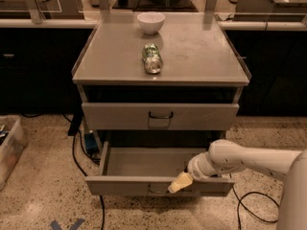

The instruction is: Open middle drawer

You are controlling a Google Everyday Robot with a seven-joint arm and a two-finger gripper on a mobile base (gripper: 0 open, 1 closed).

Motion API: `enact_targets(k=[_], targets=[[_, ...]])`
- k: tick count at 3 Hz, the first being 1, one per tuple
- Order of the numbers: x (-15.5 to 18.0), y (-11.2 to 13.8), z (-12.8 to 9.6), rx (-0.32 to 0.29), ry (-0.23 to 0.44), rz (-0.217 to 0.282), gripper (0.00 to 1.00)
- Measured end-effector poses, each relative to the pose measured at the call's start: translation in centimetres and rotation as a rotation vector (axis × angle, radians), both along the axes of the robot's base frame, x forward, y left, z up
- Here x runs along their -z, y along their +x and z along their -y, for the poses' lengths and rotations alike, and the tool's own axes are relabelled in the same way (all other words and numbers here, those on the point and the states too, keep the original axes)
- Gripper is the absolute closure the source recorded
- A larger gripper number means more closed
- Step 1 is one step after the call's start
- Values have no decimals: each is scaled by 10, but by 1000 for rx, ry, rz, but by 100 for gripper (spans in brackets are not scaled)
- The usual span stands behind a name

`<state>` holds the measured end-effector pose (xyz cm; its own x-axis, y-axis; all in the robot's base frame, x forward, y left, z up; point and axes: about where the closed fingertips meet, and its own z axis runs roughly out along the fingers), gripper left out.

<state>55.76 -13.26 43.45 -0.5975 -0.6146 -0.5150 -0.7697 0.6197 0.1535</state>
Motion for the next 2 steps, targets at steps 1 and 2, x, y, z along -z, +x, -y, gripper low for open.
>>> enact_targets(k=[1,2], targets=[[3,-5,-1,-7,-5,0,0],[3,-5,-1,-7,-6,0,0]])
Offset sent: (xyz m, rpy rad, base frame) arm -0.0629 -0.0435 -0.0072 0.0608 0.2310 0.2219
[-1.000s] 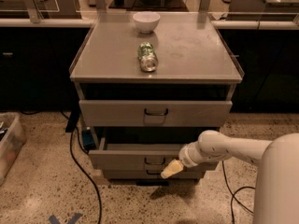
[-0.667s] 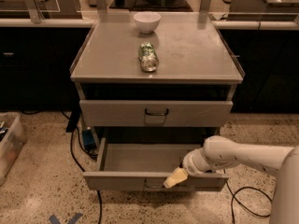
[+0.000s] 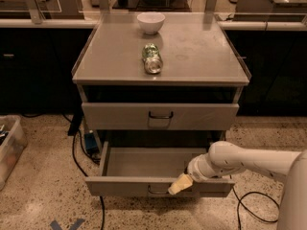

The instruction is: Open middle drawer

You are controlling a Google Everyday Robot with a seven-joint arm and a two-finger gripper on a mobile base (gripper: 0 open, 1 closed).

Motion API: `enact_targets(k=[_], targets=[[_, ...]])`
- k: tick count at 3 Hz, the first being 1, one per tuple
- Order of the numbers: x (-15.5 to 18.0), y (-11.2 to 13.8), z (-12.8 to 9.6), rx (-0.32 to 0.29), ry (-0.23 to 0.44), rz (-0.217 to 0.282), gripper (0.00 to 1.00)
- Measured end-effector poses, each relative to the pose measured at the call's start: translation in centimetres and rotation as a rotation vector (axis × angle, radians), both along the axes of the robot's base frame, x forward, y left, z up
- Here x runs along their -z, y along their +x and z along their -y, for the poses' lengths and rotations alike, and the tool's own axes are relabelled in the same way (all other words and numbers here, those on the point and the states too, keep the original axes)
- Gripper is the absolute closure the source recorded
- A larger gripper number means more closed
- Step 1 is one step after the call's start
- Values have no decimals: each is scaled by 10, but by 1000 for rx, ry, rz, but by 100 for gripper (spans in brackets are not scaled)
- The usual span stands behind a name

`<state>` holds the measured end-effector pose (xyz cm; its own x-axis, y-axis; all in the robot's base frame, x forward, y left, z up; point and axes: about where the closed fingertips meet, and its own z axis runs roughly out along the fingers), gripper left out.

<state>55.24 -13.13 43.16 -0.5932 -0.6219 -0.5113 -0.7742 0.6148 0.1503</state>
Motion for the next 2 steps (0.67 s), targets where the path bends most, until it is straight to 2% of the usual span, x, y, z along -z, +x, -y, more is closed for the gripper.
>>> enact_targets(k=[1,2], targets=[[0,-17,9,-40,10,-54,0],[-6,-59,23,-116,61,-154,0]])
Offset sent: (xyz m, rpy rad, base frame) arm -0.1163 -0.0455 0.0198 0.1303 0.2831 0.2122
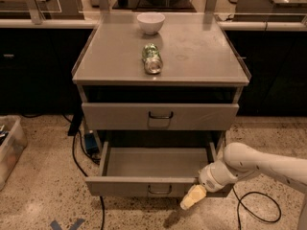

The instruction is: Open middle drawer

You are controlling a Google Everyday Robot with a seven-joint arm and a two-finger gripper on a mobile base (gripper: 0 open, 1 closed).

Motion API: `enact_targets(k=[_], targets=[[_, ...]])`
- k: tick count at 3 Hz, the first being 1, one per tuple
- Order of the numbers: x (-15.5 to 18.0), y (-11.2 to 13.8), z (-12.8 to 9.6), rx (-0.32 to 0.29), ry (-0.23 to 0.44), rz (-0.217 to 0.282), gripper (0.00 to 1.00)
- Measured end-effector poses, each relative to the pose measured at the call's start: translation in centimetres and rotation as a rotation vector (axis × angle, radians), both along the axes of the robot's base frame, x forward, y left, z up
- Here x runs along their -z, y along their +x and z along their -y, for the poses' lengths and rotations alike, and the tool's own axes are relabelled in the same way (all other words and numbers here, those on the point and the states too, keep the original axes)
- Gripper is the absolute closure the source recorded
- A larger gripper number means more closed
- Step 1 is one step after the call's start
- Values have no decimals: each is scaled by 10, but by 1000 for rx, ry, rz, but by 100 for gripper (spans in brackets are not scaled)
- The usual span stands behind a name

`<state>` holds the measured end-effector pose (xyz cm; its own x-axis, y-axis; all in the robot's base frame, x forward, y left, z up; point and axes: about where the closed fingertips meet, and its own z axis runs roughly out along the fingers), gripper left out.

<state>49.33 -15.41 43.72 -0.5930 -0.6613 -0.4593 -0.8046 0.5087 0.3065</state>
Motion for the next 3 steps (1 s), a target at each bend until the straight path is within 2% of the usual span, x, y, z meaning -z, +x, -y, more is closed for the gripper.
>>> enact_targets(k=[1,2,3], targets=[[-1,-17,-2,-37,13,-48,0],[-1,-17,-2,-37,13,-48,0],[2,-30,-7,-28,-11,-41,0]])
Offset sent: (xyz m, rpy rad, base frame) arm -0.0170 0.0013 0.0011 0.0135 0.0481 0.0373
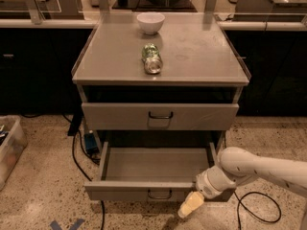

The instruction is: Open middle drawer

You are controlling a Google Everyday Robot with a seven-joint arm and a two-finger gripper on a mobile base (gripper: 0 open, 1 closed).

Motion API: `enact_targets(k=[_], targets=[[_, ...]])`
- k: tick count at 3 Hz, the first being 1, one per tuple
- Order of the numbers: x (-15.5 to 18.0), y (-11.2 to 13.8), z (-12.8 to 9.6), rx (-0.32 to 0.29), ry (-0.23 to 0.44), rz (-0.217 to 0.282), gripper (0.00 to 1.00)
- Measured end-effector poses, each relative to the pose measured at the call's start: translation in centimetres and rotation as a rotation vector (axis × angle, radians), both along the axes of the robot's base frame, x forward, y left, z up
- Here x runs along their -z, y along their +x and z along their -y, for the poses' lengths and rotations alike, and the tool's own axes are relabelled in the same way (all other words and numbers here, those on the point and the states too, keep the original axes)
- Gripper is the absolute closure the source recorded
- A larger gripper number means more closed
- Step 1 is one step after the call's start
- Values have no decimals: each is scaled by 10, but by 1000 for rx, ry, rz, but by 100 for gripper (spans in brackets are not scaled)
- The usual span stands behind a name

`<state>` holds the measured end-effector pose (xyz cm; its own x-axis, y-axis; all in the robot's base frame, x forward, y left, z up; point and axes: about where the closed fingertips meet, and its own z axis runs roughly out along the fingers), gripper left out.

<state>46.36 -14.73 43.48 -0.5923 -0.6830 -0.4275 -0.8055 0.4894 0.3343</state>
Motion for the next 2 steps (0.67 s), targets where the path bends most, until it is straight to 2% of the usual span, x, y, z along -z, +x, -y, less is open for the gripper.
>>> enact_targets(k=[1,2], targets=[[-7,-33,-5,0,-49,15,0],[-16,-78,-6,-26,-43,-56,0]])
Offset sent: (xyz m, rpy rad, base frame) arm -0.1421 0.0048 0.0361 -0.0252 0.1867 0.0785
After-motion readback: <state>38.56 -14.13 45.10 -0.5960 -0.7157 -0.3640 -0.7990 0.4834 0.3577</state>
